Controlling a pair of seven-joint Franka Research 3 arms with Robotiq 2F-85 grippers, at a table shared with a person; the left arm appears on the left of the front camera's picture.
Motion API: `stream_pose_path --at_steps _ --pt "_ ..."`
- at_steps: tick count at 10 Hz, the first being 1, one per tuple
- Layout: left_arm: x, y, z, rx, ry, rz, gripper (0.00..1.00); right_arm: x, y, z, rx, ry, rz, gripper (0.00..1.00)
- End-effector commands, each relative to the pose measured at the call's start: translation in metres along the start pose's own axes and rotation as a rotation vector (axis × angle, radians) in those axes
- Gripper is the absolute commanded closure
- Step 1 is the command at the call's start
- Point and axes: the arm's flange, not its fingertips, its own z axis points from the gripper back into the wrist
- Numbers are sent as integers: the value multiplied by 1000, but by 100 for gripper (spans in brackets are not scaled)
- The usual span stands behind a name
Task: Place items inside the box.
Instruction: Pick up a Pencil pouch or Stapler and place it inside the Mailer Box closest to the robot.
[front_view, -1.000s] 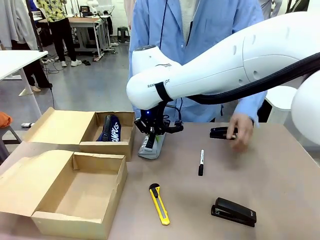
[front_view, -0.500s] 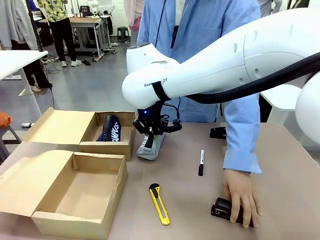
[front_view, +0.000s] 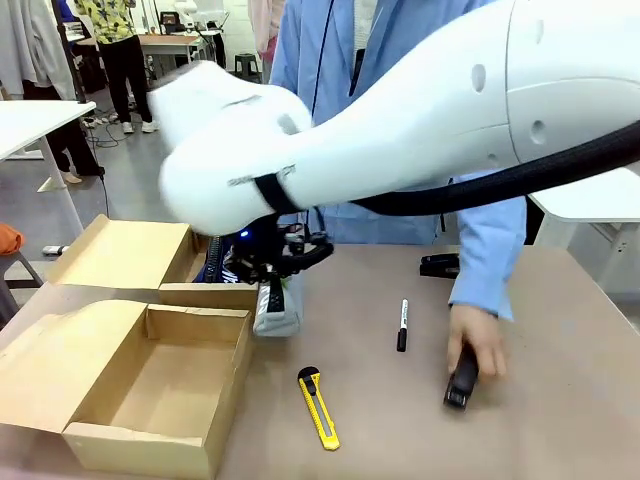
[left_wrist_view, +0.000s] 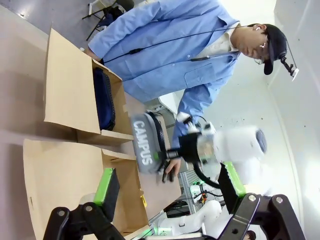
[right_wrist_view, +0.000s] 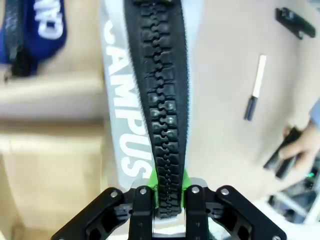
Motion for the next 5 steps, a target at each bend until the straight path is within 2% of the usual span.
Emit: stream_pose_path --at_steps 1,2,3,5 --pt "0 -1 -2 -22 -15 -19 0 -43 15 25 -187 -101 50 100" --pt "0 -1 -2 -22 -15 -19 0 -66 18 31 -242 -85 76 100" --pt "0 -1 -2 -22 -15 -19 0 -75 18 33 -233 -109 111 100" --pt "0 -1 -2 -22 -15 -19 0 -69 8 29 -172 -22 96 100"
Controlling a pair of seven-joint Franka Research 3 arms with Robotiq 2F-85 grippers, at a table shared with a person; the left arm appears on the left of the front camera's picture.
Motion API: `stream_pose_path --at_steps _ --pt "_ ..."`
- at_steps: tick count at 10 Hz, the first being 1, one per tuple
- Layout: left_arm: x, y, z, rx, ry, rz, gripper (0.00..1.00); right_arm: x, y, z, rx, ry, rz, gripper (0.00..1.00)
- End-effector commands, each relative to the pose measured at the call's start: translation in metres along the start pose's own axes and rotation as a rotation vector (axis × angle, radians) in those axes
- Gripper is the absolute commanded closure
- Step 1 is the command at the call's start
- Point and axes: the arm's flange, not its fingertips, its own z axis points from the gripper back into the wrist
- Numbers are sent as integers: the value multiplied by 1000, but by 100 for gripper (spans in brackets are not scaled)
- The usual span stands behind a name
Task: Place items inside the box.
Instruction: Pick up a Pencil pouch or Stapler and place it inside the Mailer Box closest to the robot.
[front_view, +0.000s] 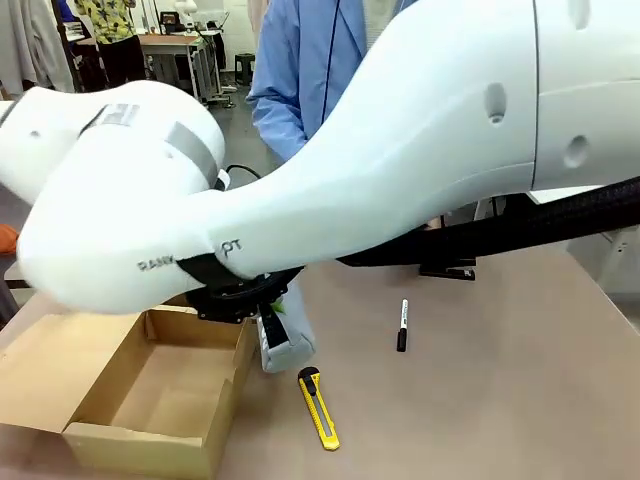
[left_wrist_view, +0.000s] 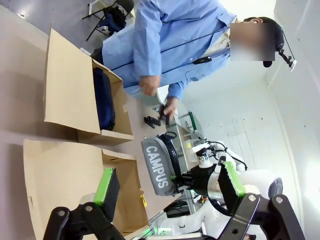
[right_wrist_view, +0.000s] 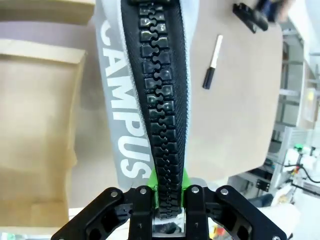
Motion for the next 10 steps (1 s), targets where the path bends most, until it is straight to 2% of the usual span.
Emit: stream_pose_path --at_steps 1,2,3,5,6,7,8,9,10 --pt "0 -1 -2 -22 -15 -19 0 6 -26 -9 134 132 29 100" --pt "0 -1 -2 -22 -15 -19 0 -18 -61 -9 251 242 303 100" --pt "0 -1 -2 -22 -15 -19 0 -38 -107 -13 280 300 304 100" --pt "0 -1 -2 -22 -15 -19 0 -74 -206 -31 448 370 61 100" --pt "0 -1 -2 -22 -15 -19 0 -88 -250 -47 555 405 8 100" --pt "0 -1 -2 -22 -15 -19 0 -101 -285 -70 599 492 28 100" --pt "0 -1 -2 -22 -15 -19 0 -119 -323 -95 650 518 66 100" --pt "0 -1 -2 -22 -15 -19 0 -136 -355 -115 749 544 -125 100" --pt "0 -1 -2 -22 -15 -19 0 -148 -383 -135 879 554 -434 100"
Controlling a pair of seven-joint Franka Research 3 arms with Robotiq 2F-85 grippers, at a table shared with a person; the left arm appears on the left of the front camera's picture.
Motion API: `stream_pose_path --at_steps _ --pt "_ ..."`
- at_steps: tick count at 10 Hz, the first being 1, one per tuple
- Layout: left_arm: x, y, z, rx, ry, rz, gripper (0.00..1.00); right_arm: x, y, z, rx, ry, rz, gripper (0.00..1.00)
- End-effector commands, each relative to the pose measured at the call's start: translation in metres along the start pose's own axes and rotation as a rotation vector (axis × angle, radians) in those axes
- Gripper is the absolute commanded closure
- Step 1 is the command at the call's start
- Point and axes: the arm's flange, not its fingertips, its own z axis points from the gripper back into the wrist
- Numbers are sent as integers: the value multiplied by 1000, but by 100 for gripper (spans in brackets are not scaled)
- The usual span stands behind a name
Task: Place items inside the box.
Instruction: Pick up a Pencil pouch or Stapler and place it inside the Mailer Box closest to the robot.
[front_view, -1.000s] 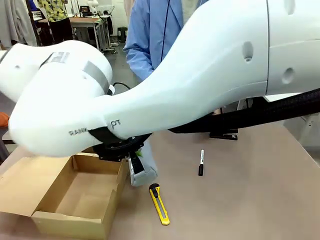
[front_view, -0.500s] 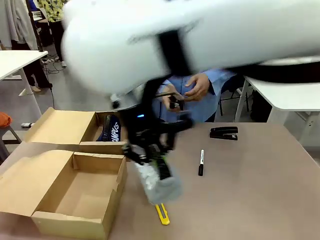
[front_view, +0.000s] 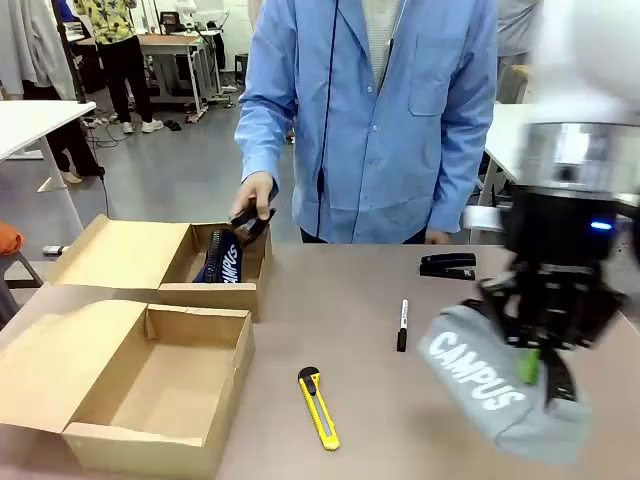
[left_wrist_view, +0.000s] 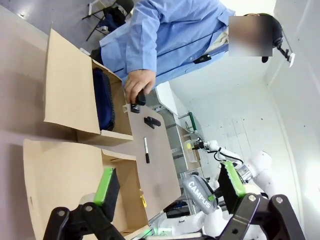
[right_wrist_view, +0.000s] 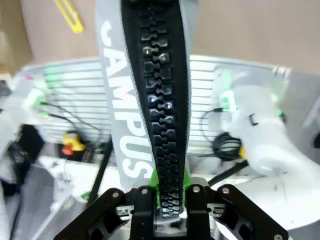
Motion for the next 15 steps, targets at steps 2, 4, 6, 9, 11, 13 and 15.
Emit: stream_pose_path --at_steps 2,4,6,9,11,13,15 --pt "0 -1 -2 -21 -13 -20 0 -11 -54 -12 339 -195 -344 100" --pt "0 -1 -2 -21 -13 -20 0 2 -84 -24 453 -171 -210 100" --pt "0 -1 -2 -21 -13 -20 0 -5 -77 -4 313 -109 -294 100" --pt "0 -1 -2 -21 -13 -20 0 7 -47 1 328 -201 -227 88" --pt "0 -1 -2 -21 -13 -20 0 31 49 17 269 -293 -8 88" --pt "0 -1 -2 -21 -13 -20 0 53 139 21 255 -234 224 88" --pt "0 -1 -2 -21 -13 -20 0 72 228 15 252 -243 316 88"
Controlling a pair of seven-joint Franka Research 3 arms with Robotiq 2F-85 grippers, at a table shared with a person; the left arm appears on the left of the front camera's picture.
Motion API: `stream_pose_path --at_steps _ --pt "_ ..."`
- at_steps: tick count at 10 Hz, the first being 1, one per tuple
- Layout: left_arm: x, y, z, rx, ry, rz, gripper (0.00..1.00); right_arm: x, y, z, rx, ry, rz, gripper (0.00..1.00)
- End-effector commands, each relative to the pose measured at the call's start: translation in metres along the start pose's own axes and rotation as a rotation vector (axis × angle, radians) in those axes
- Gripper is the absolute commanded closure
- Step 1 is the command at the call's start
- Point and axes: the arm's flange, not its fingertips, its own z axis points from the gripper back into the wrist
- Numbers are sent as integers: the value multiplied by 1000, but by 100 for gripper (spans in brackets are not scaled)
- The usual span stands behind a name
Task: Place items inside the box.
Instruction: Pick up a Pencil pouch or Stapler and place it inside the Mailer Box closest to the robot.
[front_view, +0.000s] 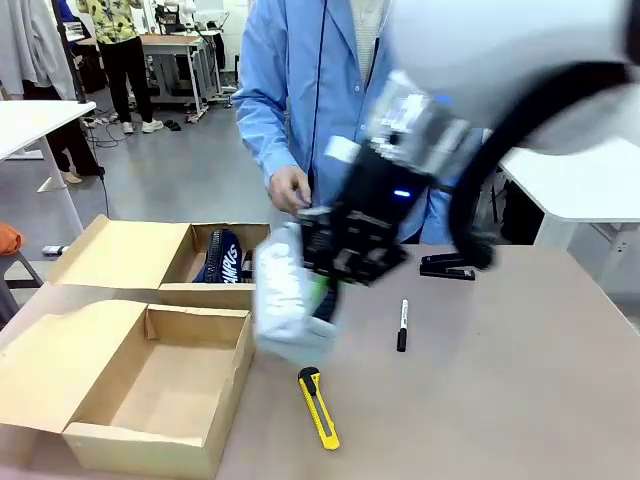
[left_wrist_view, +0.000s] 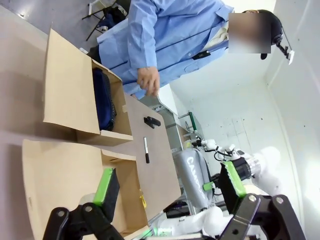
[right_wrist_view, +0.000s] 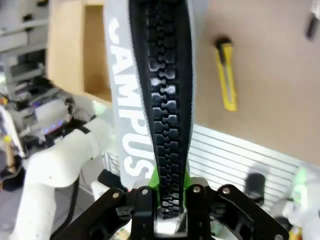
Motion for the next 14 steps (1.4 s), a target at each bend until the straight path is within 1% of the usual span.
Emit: stream_pose_path --at_steps 1,2,3,4,5,6,7,8,9,10,12,14 --pt "-1 -1 -1 -21 -14 -20 0 42 53 -23 -17 48 93 88" --pt "-1 -1 -1 -21 -14 -20 0 41 85 -42 -17 81 123 88" --pt "-1 -1 -1 -21 -14 -20 0 39 104 -60 -22 84 80 88" --pt "-1 -1 -1 -21 -14 -20 0 36 105 -67 -88 104 102 88" --pt "-1 -1 -1 -21 -14 -20 0 36 79 -54 6 90 117 88" --pt "-1 -1 -1 -21 -14 -20 0 36 79 -54 6 90 117 88" --pt "-1 -1 -1 -21 -14 -20 0 32 96 -76 -29 119 118 88" --pt "-1 -1 -1 -21 -14 -20 0 31 119 -93 -105 100 75 88" --pt "-1 -1 -1 -21 -14 -20 0 33 144 -108 -99 69 34 88" --pt "-1 -1 -1 -21 -14 -20 0 37 156 -116 -124 53 -64 88" --pt "-1 -1 -1 -21 -14 -20 0 46 170 -141 -196 68 -175 88" --pt "-1 -1 -1 -21 -14 -20 0 46 177 -165 -265 82 -232 88"
